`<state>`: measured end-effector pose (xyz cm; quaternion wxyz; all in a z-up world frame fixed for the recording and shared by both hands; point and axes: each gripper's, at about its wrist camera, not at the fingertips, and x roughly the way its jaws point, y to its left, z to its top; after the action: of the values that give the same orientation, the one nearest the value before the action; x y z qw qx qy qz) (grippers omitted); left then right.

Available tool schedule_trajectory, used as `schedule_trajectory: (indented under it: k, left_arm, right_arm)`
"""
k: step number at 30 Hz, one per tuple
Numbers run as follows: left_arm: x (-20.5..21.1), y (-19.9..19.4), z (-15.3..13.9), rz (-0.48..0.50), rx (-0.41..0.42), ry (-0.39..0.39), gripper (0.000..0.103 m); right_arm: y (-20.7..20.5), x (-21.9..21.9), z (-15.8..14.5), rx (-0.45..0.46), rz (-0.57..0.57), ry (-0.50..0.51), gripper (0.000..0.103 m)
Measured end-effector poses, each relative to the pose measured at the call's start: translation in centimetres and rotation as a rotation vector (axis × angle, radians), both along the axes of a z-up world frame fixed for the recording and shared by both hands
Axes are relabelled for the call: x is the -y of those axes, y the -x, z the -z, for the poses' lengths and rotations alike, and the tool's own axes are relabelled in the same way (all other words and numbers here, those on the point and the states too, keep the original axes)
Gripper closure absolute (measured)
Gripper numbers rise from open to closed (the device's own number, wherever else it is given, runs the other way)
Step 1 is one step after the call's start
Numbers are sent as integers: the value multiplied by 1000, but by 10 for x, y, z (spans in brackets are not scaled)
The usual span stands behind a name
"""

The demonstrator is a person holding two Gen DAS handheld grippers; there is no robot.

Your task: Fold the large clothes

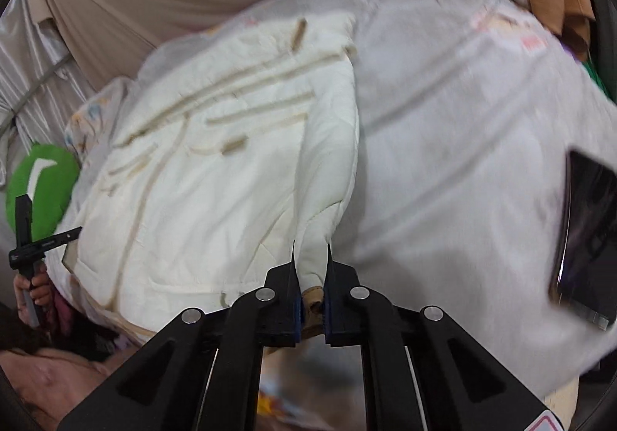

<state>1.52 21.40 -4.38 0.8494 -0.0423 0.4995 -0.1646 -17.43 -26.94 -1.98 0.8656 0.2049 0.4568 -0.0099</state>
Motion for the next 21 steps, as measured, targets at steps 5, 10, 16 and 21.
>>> schedule_trajectory:
  k: [5,10,16,21]
  left_arm:
    - [-9,7,-28,-25,56,37,89]
    - [-6,-13,-117,-49,319,112,44]
    - [66,-117,-124,-1,351,63,43]
    - [103,-190,-71,-27,252,-19,46]
  right_arm:
    - [8,2,-11,-1,-12,49,81]
    - [-6,31,-89,284,58,69,36]
    - [-134,28,-105,386,-56,-8,26]
    - [-252,38,-54,226,43,-13,26]
